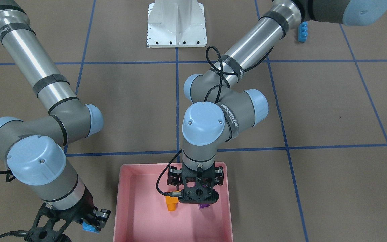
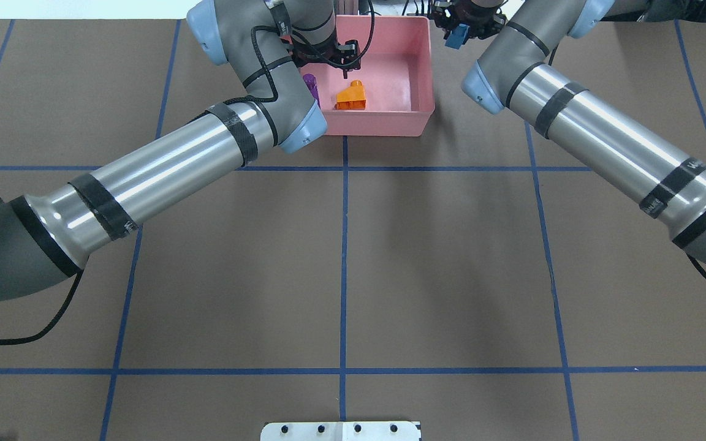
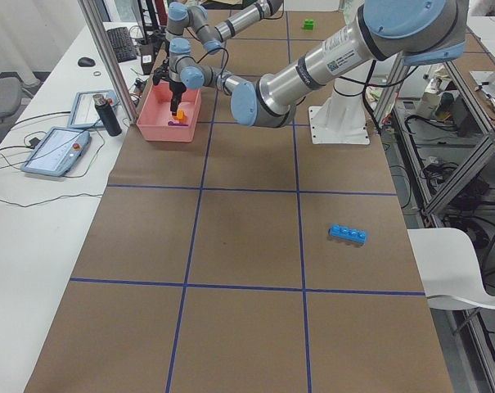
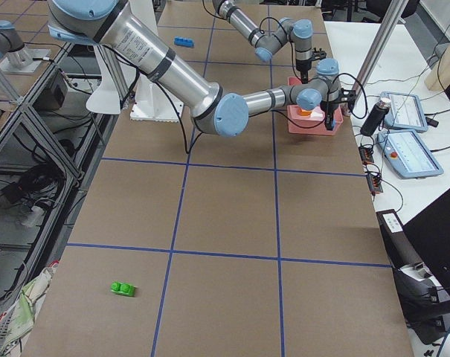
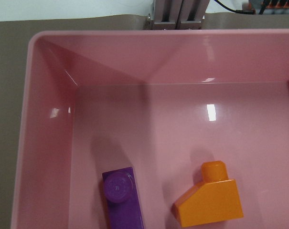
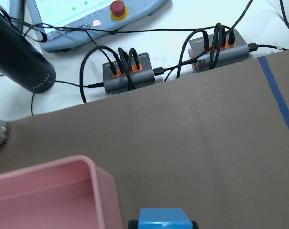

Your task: Put all blocks into box

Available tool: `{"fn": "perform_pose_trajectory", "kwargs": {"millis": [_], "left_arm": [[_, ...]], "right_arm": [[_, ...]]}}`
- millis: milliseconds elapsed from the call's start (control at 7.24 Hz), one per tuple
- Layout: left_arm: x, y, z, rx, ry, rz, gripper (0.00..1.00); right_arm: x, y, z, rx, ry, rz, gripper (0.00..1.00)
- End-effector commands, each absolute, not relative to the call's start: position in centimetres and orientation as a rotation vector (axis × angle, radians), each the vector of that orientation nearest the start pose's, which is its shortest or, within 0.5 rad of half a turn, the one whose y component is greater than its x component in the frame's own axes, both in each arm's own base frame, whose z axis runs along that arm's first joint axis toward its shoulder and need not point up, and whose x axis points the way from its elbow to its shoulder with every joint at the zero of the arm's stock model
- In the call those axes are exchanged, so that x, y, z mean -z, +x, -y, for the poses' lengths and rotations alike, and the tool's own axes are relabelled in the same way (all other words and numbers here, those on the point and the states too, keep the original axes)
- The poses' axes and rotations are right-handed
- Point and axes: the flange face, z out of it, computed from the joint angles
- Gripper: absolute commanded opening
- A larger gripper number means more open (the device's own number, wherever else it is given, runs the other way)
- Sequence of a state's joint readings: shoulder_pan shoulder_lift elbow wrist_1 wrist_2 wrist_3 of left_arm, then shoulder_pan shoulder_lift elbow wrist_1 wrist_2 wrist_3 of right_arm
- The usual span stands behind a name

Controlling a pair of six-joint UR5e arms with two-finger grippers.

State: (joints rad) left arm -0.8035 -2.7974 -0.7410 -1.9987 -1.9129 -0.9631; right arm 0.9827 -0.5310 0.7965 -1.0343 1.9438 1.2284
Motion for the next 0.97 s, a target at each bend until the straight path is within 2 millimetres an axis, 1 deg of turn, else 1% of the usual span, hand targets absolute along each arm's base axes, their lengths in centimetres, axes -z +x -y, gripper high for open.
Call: {"fn": "perform_pose_trajectory", "kwargs": {"millis": [0,138,276,415,553,691,829], "left_arm": [[-14.5,52.5,72.1,-0.065,0.283,-0.882,1.0],[-15.4,51.5,72.5,-0.085,0.279,-0.889,1.0],[-16.2,50.7,72.8,-0.118,0.292,-0.883,1.0],[-17.9,48.5,73.9,-0.155,0.281,-0.894,1.0],[-19.9,45.3,75.0,-0.2,0.273,-0.916,1.0],[-22.5,42.3,75.6,-0.205,0.263,-0.927,1.0],[-23.2,41.0,75.6,-0.204,0.246,-0.943,1.0]], "right_arm": [[-19.4,-41.9,80.8,-0.573,0.183,0.887,0.0],[-19.4,-42.7,80.6,-0.576,0.172,0.883,0.0],[-18.8,-43.0,80.6,-0.577,0.171,0.888,0.0],[-19.5,-43.9,80.3,-0.571,0.157,0.877,0.19],[-20.0,-45.0,79.8,-0.544,0.155,0.868,0.91],[-19.6,-45.3,79.7,-0.542,0.156,0.87,0.98],[-19.9,-45.3,79.7,-0.528,0.149,0.85,0.98]]}}
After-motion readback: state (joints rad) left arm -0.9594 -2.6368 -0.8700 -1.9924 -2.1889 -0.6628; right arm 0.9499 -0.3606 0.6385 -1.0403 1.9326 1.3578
